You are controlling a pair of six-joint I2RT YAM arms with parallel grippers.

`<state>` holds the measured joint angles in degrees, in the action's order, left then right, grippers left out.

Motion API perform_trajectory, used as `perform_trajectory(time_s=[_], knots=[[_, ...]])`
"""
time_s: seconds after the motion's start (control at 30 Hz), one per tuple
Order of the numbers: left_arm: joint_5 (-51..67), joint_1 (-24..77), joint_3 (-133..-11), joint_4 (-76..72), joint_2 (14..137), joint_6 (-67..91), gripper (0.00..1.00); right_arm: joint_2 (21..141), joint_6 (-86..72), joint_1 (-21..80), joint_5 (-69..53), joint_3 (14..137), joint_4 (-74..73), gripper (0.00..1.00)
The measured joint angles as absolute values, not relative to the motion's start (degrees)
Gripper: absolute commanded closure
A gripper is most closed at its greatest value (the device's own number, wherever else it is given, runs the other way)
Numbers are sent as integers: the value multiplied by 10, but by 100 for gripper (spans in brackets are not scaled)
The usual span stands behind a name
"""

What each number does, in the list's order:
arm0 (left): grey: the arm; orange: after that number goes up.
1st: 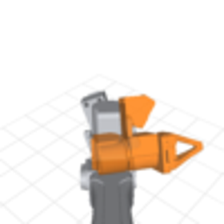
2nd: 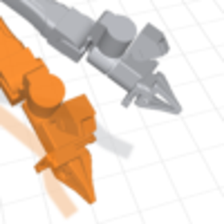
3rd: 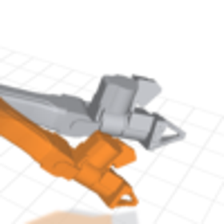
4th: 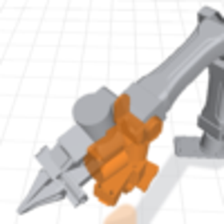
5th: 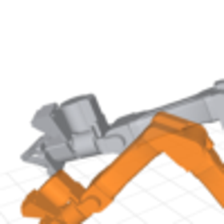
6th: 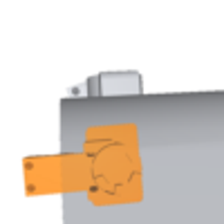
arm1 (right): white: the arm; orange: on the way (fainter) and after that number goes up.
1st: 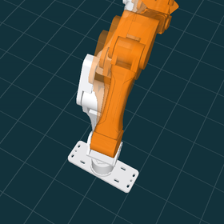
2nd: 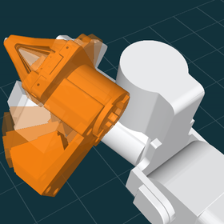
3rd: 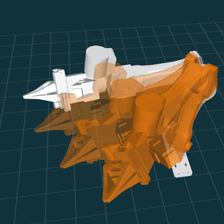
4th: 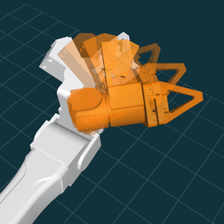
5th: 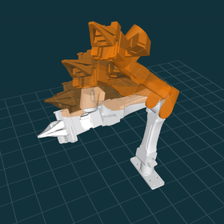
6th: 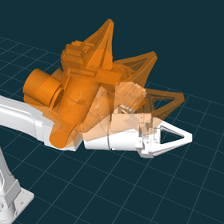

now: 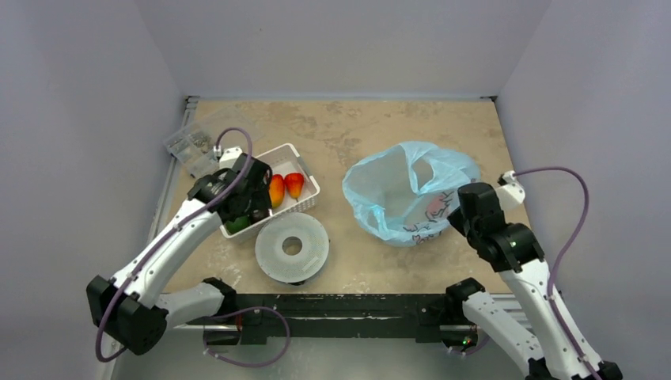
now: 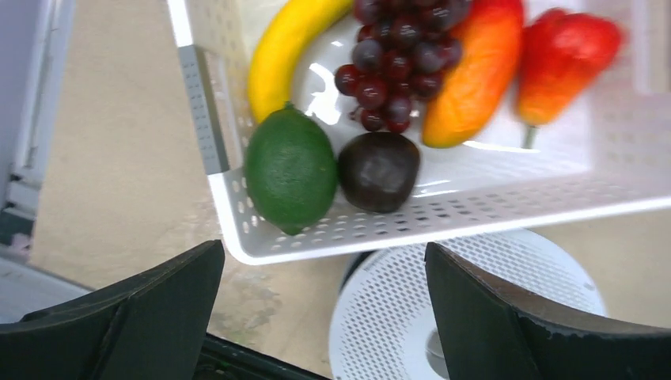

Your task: Take the fake fruits out of the plastic bag

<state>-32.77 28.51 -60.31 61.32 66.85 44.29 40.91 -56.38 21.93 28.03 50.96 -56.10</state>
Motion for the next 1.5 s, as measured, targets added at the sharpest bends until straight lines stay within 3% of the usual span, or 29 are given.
perform_trajectory(time_s=[0.07,0.13,0.2,0.37,0.5,0.67,0.9,1.5], knots=[[-299,285,-610,605,630,431,2,392,-583,218,319,531,-596,98],[-271,285,-616,598,597,420,2,379,-596,217,356,558,-630,89],[-245,285,-621,591,569,409,2,373,-600,217,387,591,-655,74],[-184,285,-647,589,516,390,0,372,-557,216,395,616,-660,23],[-146,285,-694,593,493,376,0,374,-523,216,375,616,-660,3],[-102,285,-759,594,459,362,0,360,-466,216,347,645,-667,1],[-48,285,-833,575,389,357,0,348,-369,216,332,785,-658,1],[-40,285,-982,566,335,318,0,333,-181,216,312,925,-528,1]])
